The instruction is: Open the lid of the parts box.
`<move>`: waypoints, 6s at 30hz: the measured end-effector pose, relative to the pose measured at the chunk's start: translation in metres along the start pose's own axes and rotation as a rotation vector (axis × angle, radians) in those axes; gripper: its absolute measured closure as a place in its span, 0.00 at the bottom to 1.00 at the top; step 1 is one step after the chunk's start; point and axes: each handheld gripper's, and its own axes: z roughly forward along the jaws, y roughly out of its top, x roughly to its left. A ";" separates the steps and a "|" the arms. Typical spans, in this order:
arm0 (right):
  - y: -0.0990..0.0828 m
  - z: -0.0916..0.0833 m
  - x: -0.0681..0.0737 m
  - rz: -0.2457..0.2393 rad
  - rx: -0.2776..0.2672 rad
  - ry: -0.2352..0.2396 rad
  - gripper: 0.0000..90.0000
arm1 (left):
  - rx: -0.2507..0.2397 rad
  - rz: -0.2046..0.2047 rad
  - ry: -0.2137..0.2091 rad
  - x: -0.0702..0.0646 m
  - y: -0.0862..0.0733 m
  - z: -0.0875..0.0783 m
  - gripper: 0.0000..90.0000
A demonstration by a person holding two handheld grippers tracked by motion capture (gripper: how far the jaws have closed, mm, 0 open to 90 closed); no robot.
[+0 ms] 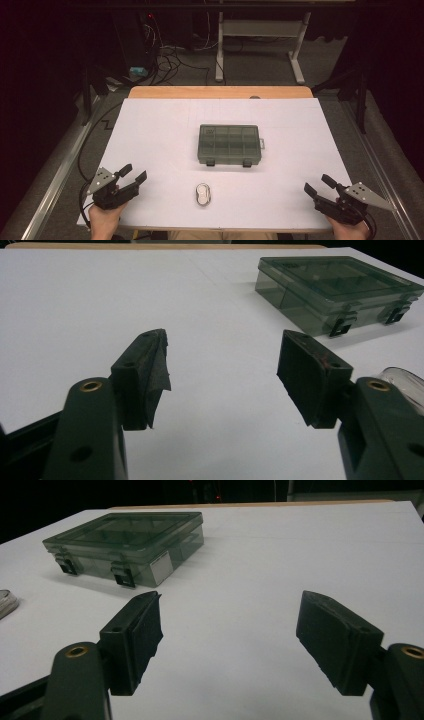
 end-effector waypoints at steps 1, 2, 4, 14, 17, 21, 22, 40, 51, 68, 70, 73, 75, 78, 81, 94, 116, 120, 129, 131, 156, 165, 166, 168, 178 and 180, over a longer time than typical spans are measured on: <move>0.000 0.000 0.000 0.000 0.000 0.000 0.29 | 0.001 -0.001 0.001 0.000 0.000 0.000 0.41; 0.000 0.000 0.001 0.000 0.003 -0.001 0.29 | -0.004 -0.001 0.002 0.000 0.000 -0.002 0.41; 0.000 -0.001 0.001 -0.001 0.000 0.000 0.29 | -0.012 -0.003 0.005 0.000 0.000 -0.002 0.41; -0.001 0.000 0.000 -0.004 -0.001 -0.010 0.31 | -0.005 -0.009 -0.001 0.000 0.000 -0.002 0.40; -0.001 -0.001 0.000 -0.005 -0.010 -0.009 0.32 | 0.008 -0.003 0.007 0.000 0.000 -0.001 0.39; -0.001 0.000 0.001 -0.009 -0.009 -0.006 0.32 | 0.009 -0.014 0.014 0.001 0.001 0.000 0.39; -0.001 0.000 0.001 -0.009 -0.010 -0.005 0.32 | 0.007 -0.016 0.015 0.001 0.001 0.000 0.39; 0.001 0.004 0.000 -0.001 -0.008 -0.014 0.33 | 0.013 0.008 0.027 -0.004 0.000 0.004 0.38; 0.002 0.008 0.000 -0.011 -0.008 -0.014 0.32 | 0.038 0.004 0.028 -0.007 0.000 0.013 0.38; 0.007 0.018 0.000 -0.025 -0.022 -0.021 0.39 | 0.039 0.007 -0.022 -0.014 -0.003 0.024 0.41; 0.008 0.020 0.001 -0.024 -0.022 -0.018 0.40 | 0.034 0.001 -0.022 -0.015 -0.003 0.025 0.41; 0.009 0.023 0.002 -0.026 -0.020 -0.013 0.42 | 0.035 0.005 -0.029 -0.017 -0.004 0.028 0.41; 0.009 0.025 0.003 -0.032 -0.020 -0.008 0.42 | 0.037 0.006 -0.032 -0.018 -0.005 0.029 0.41; 0.010 0.028 0.004 -0.040 -0.016 0.001 0.42 | 0.043 0.008 -0.039 -0.020 -0.007 0.032 0.42; 0.011 0.031 0.004 -0.037 -0.012 0.006 0.42 | 0.054 0.009 -0.045 -0.021 -0.009 0.035 0.42; 0.014 0.040 0.004 -0.021 -0.014 0.025 0.43 | 0.067 0.003 -0.067 -0.029 -0.013 0.045 0.42; 0.018 0.058 0.010 -0.025 -0.001 0.058 0.46 | 0.095 0.015 -0.082 -0.040 -0.022 0.064 0.44; 0.019 0.063 0.013 -0.032 0.011 0.070 0.46 | 0.098 0.014 -0.086 -0.041 -0.024 0.068 0.44; 0.022 0.074 0.023 -0.073 0.031 0.083 0.46 | 0.113 0.015 -0.103 -0.049 -0.026 0.074 0.44; 0.023 0.075 0.024 -0.076 0.030 0.085 0.46 | 0.114 0.014 -0.104 -0.050 -0.026 0.076 0.44; 0.034 0.105 0.035 -0.086 0.066 0.120 0.48 | 0.143 0.016 -0.131 -0.071 -0.033 0.103 0.46; 0.041 0.118 0.041 -0.065 0.117 0.151 0.54 | 0.157 -0.003 -0.131 -0.076 -0.036 0.116 0.48; 0.041 0.119 0.041 -0.066 0.122 0.156 0.54 | 0.166 -0.001 -0.127 -0.076 -0.036 0.117 0.48; 0.042 0.123 0.042 -0.068 0.141 0.161 0.56 | 0.170 -0.001 -0.126 -0.078 -0.037 0.120 0.49; 0.046 0.127 0.042 -0.075 0.221 0.164 0.66 | 0.240 -0.027 -0.097 -0.084 -0.033 0.128 0.52; 0.046 0.127 0.042 -0.081 0.229 0.164 0.68 | 0.257 -0.020 -0.087 -0.083 -0.032 0.128 0.53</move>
